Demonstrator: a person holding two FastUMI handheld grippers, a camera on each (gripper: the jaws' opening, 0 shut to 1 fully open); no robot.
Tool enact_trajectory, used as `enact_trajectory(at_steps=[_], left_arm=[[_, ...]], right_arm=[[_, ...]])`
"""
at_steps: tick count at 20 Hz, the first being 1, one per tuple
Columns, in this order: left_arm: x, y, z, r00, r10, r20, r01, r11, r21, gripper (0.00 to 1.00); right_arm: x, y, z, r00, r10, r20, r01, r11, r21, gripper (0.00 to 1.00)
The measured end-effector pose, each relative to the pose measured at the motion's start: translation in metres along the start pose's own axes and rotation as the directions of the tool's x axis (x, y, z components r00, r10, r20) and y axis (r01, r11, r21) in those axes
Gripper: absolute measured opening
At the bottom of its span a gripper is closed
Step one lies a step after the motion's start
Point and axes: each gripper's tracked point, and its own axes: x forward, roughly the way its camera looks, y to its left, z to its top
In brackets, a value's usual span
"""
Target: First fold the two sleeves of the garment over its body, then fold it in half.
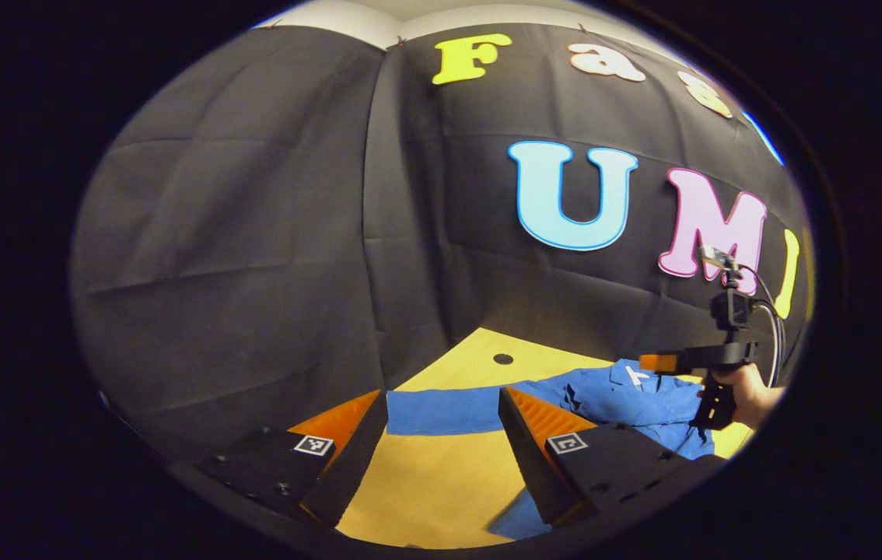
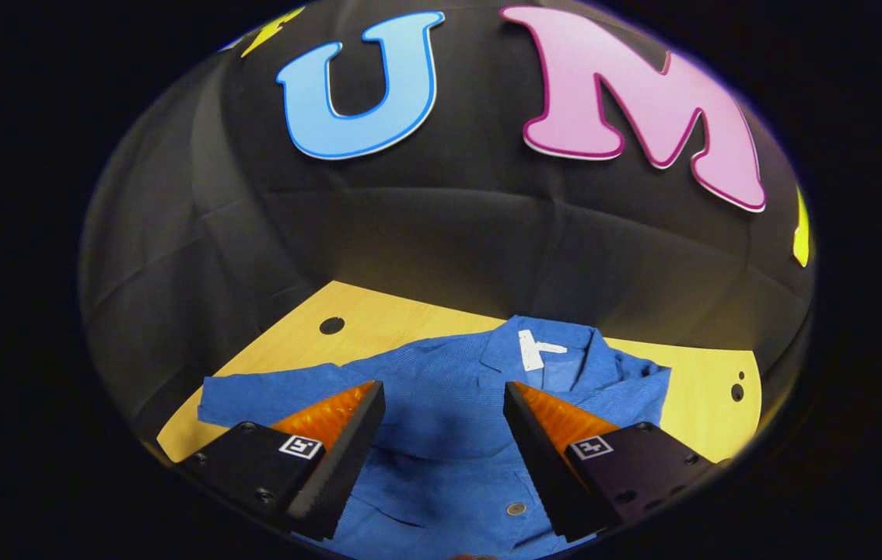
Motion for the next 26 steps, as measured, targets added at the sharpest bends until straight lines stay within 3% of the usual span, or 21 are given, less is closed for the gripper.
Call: enact_trajectory(at_steps=[4, 8, 10, 12, 17, 21, 26], left_arm=[[0.048, 0.013, -0.023, 0.997, 0.04, -0.073, -0.043, 0.998, -0.045, 0.82], [0.102, 0.023, -0.062, 0.974, 0.094, -0.208, -0.115, 0.989, -0.093, 0.83], [0.13, 0.044, -0.074, 0.955, 0.174, -0.24, -0.192, 0.98, -0.051, 0.84], [0.159, 0.056, -0.092, 0.931, 0.217, -0.294, -0.227, 0.974, 0.001, 0.84], [0.193, 0.065, -0.154, 0.846, 0.208, -0.491, -0.205, 0.977, 0.061, 0.84], [0.207, 0.067, -0.176, 0.811, 0.183, -0.556, -0.202, 0.979, 0.027, 0.84], [0.228, 0.081, -0.193, 0.778, 0.22, -0.588, -0.23, 0.971, 0.059, 0.84]], right_arm=[[-0.048, -0.017, -0.005, 0.997, 0.03, 0.065, -0.031, 0.999, 0.022, 0.98], [-0.108, -0.051, -0.031, 0.998, -0.005, 0.063, 0.005, 1.0, 0.003, 0.98], [-0.139, -0.05, -0.045, 0.997, 0.016, 0.069, -0.02, 0.997, 0.069, 0.98], [-0.171, -0.063, -0.062, 0.998, -0.017, 0.068, 0.01, 0.995, 0.099, 0.98], [-0.241, -0.081, -0.089, 0.996, -0.064, 0.059, 0.058, 0.994, 0.09, 0.98], [-0.283, -0.093, -0.078, 0.987, -0.109, 0.115, 0.102, 0.993, 0.066, 0.98], [-0.302, -0.091, -0.071, 0.982, -0.118, 0.149, 0.108, 0.992, 0.07, 0.98]])
